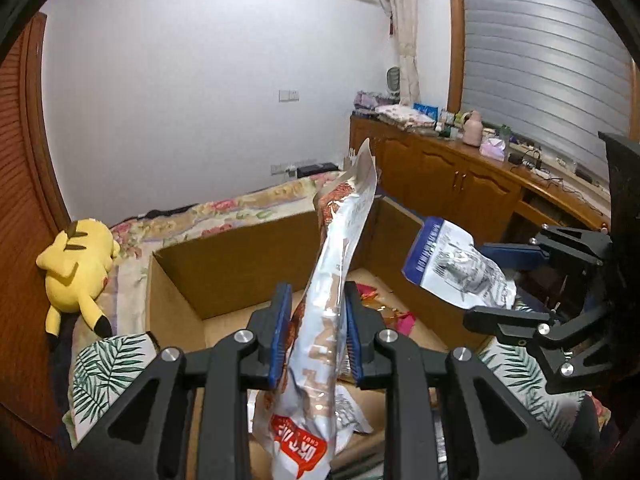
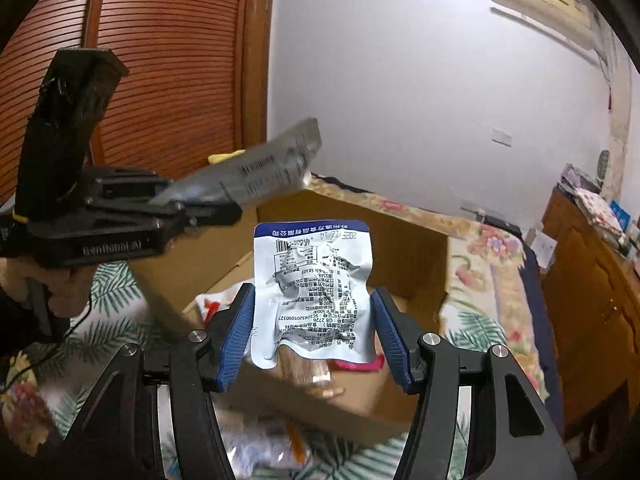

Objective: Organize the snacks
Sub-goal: 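Carry both packets over the box and open both tools to drop them, then withdraw both tools from the box toward the remaining snacks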

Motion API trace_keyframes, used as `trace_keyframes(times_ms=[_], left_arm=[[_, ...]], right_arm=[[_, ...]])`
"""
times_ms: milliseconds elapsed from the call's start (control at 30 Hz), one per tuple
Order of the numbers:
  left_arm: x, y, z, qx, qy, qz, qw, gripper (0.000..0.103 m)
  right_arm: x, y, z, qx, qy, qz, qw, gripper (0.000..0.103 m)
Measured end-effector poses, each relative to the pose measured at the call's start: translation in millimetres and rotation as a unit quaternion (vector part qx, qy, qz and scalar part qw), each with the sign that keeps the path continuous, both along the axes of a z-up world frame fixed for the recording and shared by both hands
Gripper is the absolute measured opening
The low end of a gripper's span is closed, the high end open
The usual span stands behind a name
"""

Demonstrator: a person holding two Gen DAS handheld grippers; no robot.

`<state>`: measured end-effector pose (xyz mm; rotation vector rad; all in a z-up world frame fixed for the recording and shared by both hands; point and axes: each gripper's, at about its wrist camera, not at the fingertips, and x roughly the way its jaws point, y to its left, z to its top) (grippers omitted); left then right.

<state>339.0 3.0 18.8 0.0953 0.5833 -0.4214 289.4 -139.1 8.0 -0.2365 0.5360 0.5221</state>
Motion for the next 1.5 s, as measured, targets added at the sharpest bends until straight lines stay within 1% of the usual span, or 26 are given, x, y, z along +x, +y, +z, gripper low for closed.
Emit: trace_keyframes(times_ms=[200,333,467,533,633,667,733,900,1100,1233,1367,1500], left_arm=[[23,5,-21,-0.001,0.025,0.006,0.9997,0.023],[31,-4,-33,0.007,0.042,-0.001,0.9991,0.023],[28,-14,-38,0.020,0.043,-0.007,0.9988,0.023],[26,-16,-39,0.020,0.042,-0.007,0.9989,0.023],[25,-14,-38,0.011,0.044,-0.007,0.9990,0.027],[25,-13,-38,0.013,0.044,-0.006,0.9989,0.030],[24,-13,-39,0.013,0.044,-0.007,0.9989,0.031],[19,-12,-38,0.010,0.035,-0.007,0.9993,0.037],[13,-11,-33,0.010,0.026,-0.004,0.9996,0.040],[2,-7,-22,0.008,0.014,0.004,0.9999,0.041],[-17,-1,-7,0.010,0.001,0.009,0.9999,0.042],[-48,2,6,0.015,-0.009,0.008,0.9998,0.046]], right_arm=[[30,5,-20,0.015,0.011,0.013,1.000,0.060],[42,8,-32,0.020,0.021,0.019,0.999,0.060],[49,14,-46,0.019,0.035,0.022,0.999,0.060],[50,15,-50,0.023,0.040,0.025,0.999,0.060],[56,12,-49,0.033,0.047,0.026,0.998,0.060],[57,12,-49,0.035,0.049,0.026,0.998,0.060],[57,12,-50,0.035,0.049,0.026,0.998,0.061],[56,12,-52,0.036,0.046,0.020,0.998,0.063],[50,10,-51,0.034,0.041,0.018,0.998,0.065],[41,5,-42,0.045,0.030,0.015,0.998,0.065],[21,-2,-25,0.053,0.015,0.010,0.998,0.065],[-8,-12,-10,0.056,0.003,0.003,0.998,0.065]])
